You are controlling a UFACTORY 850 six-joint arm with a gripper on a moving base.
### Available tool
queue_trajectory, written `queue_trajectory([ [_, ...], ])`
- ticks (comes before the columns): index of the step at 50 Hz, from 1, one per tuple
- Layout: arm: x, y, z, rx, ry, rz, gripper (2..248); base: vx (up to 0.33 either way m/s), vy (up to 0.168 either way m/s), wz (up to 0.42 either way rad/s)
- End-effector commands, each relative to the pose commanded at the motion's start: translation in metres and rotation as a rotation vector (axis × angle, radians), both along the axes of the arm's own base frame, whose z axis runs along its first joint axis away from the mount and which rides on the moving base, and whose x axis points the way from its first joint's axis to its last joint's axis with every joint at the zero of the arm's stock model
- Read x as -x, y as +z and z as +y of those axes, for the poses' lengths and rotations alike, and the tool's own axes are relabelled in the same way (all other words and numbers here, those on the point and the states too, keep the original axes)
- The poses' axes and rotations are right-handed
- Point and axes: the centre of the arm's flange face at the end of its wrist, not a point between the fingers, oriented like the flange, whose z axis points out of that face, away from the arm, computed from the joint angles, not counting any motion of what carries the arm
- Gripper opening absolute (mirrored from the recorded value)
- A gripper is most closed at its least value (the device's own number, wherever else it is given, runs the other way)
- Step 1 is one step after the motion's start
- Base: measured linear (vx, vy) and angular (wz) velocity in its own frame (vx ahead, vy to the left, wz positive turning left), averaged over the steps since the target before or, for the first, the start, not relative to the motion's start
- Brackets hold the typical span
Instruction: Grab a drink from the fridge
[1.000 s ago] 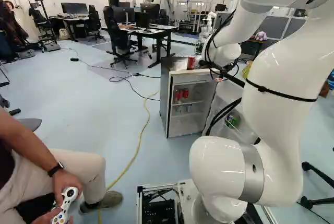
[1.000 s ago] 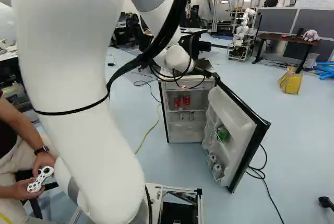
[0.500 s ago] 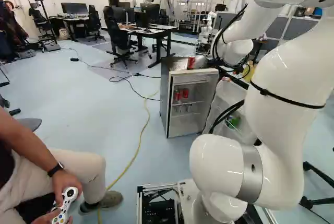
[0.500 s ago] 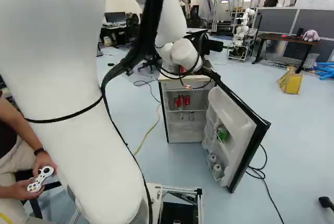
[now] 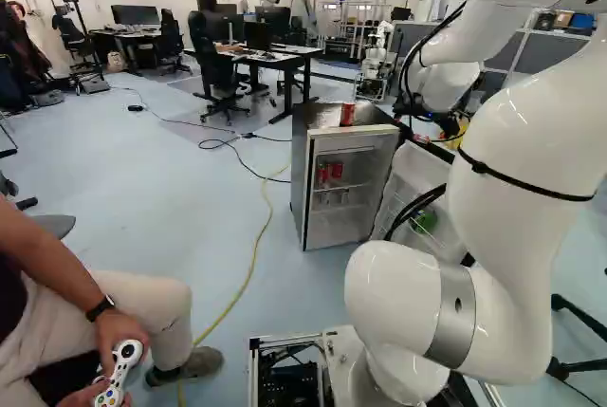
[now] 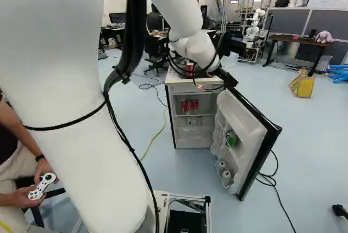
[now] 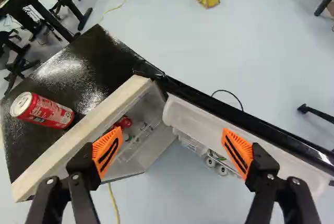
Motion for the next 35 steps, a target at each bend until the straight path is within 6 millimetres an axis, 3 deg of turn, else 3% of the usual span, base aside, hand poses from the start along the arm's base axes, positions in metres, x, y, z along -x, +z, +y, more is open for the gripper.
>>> queue_trajectory([
  [24,0.008,0.021,-0.031,-0.117,-0.121,-0.004,247,0.0,0.0,0.0],
  [35,0.009,0.021,-0.046,-0.176,-0.164,0.01,247,0.0,0.0,0.0],
])
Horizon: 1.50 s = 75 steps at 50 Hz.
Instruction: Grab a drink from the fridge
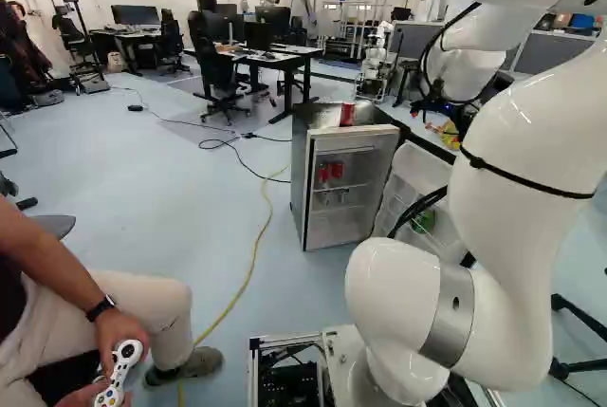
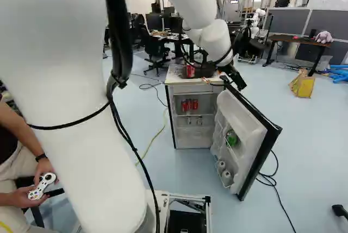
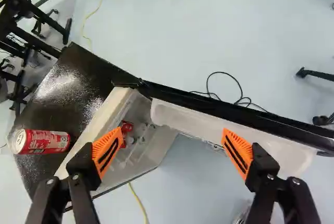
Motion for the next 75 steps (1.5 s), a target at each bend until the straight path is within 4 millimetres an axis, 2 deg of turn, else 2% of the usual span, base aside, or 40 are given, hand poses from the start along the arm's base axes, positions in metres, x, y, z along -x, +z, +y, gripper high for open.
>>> queue_trajectory([
  [17,0.0,-0.004,-0.025,-0.081,-0.056,0.018,247,0.0,0.0,0.0],
  [75,-0.001,-0.01,-0.126,-0.112,-0.172,0.019,247,0.0,0.0,0.0],
])
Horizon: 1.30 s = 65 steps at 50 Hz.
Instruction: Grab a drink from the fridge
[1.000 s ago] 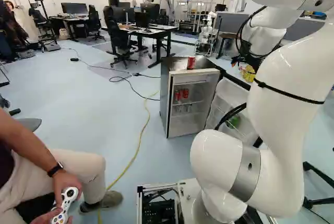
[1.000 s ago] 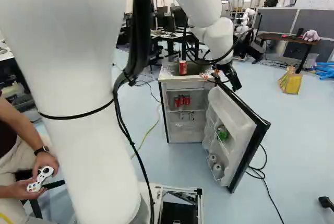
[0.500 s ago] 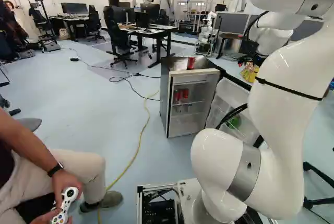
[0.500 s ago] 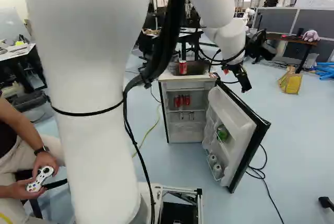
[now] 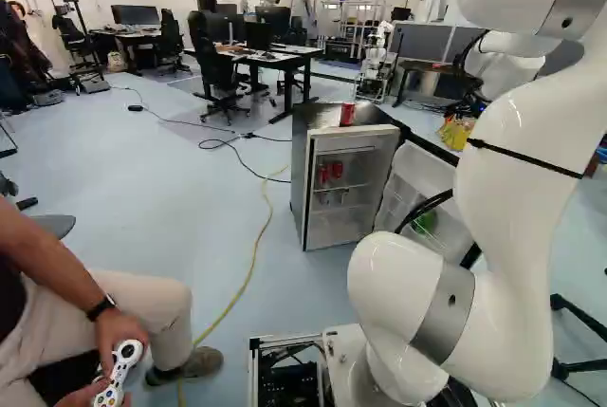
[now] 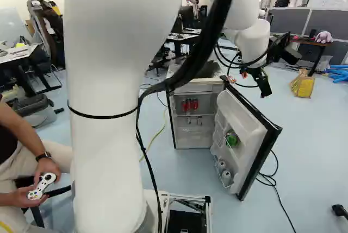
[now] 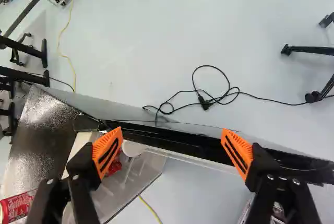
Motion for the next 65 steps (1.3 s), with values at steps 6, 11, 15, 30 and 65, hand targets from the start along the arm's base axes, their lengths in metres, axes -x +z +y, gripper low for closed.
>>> queue_trajectory([
  [6,0.0,-0.002,-0.01,-0.016,-0.011,0.002,247,0.0,0.0,0.0],
  [11,-0.001,-0.007,-0.018,-0.036,-0.021,0.007,247,0.0,0.0,0.0],
  [15,-0.001,-0.013,-0.025,-0.054,-0.028,0.012,247,0.0,0.0,0.0],
  [30,-0.004,-0.036,-0.052,-0.121,-0.056,0.03,247,0.0,0.0,0.0],
  [65,-0.006,-0.081,-0.106,-0.225,-0.108,0.045,247,0.0,0.0,0.0],
])
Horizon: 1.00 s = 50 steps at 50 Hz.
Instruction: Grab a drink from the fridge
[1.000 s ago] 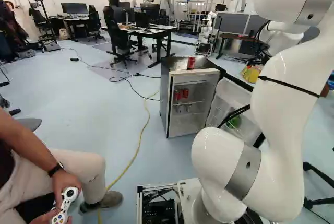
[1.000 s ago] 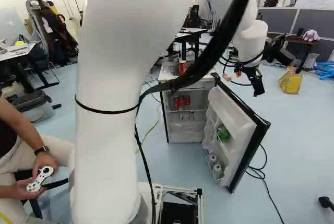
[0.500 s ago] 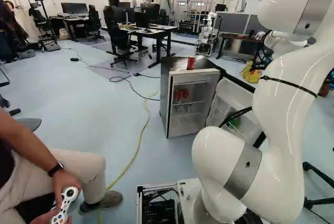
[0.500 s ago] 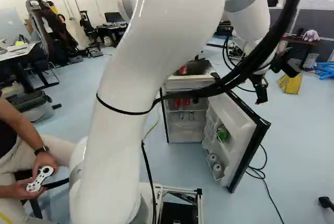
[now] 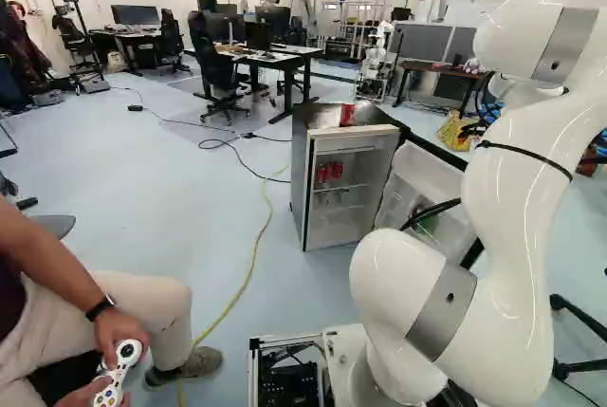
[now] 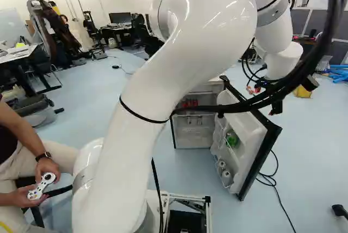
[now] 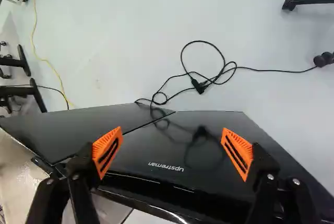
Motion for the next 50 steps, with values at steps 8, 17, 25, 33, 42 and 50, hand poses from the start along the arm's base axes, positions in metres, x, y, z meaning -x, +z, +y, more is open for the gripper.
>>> queue_trajectory([
  [8,0.0,-0.001,-0.001,-0.001,-0.001,0.0,247,0.0,0.0,0.0],
  [17,0.003,-0.001,0.0,-0.009,0.0,0.004,247,0.0,0.0,0.0],
  [25,0.007,-0.001,0.004,-0.023,0.0,0.011,247,0.0,0.0,0.0],
  [33,0.013,0.0,0.01,-0.039,0.001,0.018,247,0.0,0.0,0.0],
  [42,0.02,0.0,0.016,-0.057,0.002,0.027,247,0.0,0.0,0.0],
  [50,0.026,0.0,0.022,-0.074,0.004,0.036,247,0.0,0.0,0.0],
])
